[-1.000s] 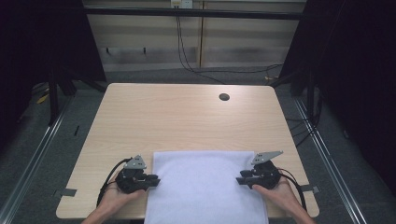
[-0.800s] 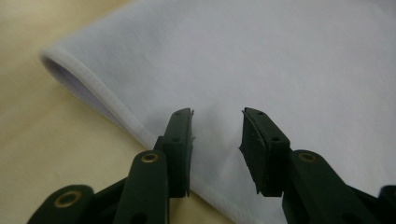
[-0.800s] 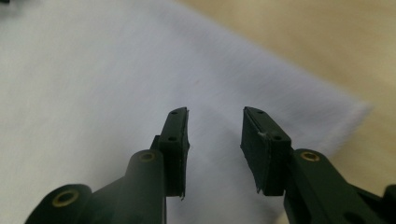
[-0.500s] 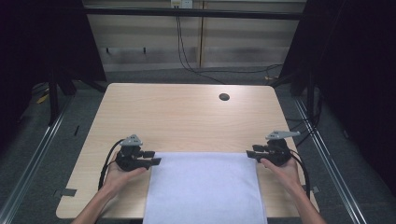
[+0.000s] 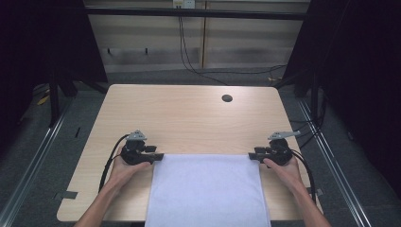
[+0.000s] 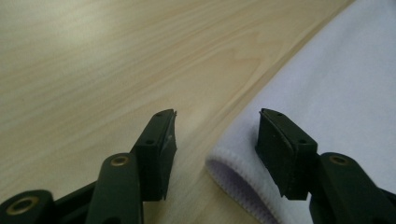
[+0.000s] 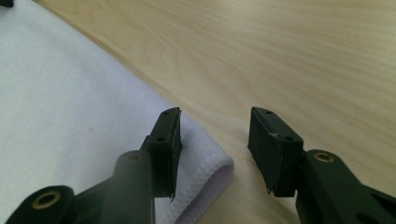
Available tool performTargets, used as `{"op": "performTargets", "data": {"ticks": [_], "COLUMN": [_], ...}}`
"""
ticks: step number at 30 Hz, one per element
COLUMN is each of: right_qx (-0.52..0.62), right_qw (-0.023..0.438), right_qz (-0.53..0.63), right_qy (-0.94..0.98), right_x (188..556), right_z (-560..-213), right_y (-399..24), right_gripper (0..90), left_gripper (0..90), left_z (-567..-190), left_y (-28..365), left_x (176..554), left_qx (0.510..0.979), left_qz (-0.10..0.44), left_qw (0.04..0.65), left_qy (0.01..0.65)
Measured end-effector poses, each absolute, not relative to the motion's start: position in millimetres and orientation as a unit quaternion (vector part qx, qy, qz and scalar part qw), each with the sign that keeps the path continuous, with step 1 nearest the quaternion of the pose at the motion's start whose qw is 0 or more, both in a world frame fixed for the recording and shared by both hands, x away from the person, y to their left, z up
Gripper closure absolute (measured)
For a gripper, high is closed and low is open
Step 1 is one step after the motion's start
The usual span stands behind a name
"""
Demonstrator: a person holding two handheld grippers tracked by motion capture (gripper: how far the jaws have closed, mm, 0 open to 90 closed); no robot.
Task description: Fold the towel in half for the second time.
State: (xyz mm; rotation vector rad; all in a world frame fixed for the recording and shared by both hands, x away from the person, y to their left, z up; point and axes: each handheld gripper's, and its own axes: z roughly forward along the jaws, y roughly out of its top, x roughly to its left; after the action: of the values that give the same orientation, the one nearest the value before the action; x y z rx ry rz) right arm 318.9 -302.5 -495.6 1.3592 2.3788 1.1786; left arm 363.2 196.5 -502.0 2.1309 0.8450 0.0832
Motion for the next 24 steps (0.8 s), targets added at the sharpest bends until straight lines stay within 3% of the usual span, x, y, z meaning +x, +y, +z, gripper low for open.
{"op": "performTargets", "data": {"ticks": [10,13,14,15,16,21,24], "right_qx": [0.459,0.462,0.461,0.461,0.463,0.460,0.464], "right_qw": [0.066,0.062,0.058,0.058,0.056,0.057,0.064], "right_qz": [0.377,0.375,0.374,0.374,0.372,0.370,0.370], "right_qy": [0.802,0.801,0.803,0.803,0.803,0.805,0.802], "right_x": [311.3,307.8,307.0,307.0,306.9,309.7,310.3], "right_z": [-500.5,-500.0,-500.2,-500.2,-500.3,-497.3,-494.2], "right_y": [-294.8,-297.4,-299.3,-299.3,-298.3,-294.0,-293.7], "right_gripper": [57.3,63.1,71.7,71.7,78.3,86.3,86.7], "left_gripper": [63.6,70.7,79.8,79.8,83.7,86.0,86.4], "left_z": [-503.7,-503.4,-503.7,-503.6,-503.3,-500.8,-498.0], "left_y": [199.0,199.9,200.0,200.2,200.0,200.8,201.3], "left_x": [362.1,361.6,361.2,360.8,359.3,357.9,358.6], "left_qx": [0.850,0.853,0.853,0.855,0.855,0.857,0.856], "left_qz": [0.005,0.006,-0.001,-0.004,-0.006,-0.009,-0.004], "left_qw": [0.412,0.406,0.406,0.405,0.405,0.401,0.403], "left_qy": [0.327,0.329,0.328,0.325,0.323,0.322,0.324]}}
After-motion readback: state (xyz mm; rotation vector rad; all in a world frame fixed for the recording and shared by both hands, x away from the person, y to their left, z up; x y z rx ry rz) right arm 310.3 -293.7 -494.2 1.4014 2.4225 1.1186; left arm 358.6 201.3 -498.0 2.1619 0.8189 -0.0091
